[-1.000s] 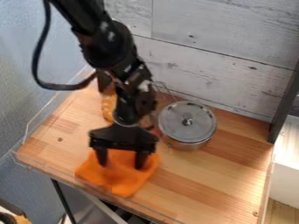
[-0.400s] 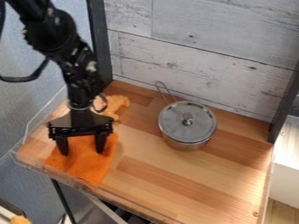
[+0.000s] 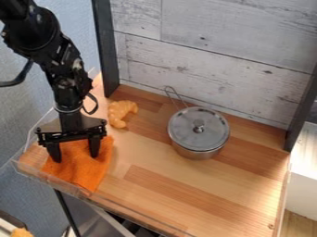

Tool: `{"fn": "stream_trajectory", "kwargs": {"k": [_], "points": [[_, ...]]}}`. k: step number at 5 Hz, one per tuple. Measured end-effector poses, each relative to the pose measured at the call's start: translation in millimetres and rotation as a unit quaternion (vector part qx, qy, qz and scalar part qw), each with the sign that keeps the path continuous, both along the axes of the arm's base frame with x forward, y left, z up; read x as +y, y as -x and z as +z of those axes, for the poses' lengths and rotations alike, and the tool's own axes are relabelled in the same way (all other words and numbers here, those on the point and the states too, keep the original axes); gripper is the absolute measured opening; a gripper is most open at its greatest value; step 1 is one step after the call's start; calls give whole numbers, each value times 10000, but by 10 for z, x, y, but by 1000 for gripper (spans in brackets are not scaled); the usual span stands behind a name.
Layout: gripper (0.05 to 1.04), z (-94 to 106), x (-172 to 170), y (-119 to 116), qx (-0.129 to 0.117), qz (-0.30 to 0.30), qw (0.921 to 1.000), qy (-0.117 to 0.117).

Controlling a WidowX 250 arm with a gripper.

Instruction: Move the orange cloth the bottom left corner of the table

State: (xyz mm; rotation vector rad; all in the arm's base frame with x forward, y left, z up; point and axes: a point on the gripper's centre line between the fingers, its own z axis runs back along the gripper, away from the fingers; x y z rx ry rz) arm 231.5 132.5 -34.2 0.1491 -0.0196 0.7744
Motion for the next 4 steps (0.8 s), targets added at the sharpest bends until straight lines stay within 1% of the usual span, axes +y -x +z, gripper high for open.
{"fn": "stream_trajectory", "kwargs": {"k": [1,2,3,4], "points": [[1001,29,-10,9,-31,49,10000,6],[1001,161,-47,2,-261,37,9996,42],[1001,325,-82,-38,-562,46,9984,33],[1001,474,-155,-55,-765,-29,9971,-15]]}}
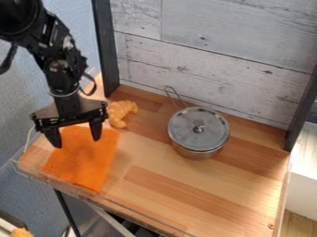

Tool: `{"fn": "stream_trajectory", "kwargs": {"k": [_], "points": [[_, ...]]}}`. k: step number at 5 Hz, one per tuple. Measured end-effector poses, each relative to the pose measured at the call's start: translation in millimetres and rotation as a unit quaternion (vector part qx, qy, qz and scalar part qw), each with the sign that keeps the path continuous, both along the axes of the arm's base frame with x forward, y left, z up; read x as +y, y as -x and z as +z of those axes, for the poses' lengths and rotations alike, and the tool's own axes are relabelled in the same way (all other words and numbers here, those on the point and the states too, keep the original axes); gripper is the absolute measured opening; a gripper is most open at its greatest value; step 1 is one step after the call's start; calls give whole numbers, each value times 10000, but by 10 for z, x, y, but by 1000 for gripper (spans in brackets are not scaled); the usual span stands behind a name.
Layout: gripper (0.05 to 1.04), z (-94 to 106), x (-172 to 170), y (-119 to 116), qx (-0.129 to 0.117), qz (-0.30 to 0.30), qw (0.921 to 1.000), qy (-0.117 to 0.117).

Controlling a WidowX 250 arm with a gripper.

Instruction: Move the orange cloth the bottom left corner of the table

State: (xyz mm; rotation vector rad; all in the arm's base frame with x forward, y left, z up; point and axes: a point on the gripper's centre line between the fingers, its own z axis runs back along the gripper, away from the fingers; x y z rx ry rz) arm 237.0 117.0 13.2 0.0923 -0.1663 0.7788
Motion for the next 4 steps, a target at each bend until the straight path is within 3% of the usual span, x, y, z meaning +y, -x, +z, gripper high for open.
{"fn": "stream_trajectory", "kwargs": {"k": [1,2,3,4], "points": [[1001,123,-41,35,-243,39,9997,86],[1001,185,-30,51,-319,56,9995,-4],[1001,55,-70,67,-73,-83,9999,49],[1001,59,-65,58,-92,-90,9999,36]]}}
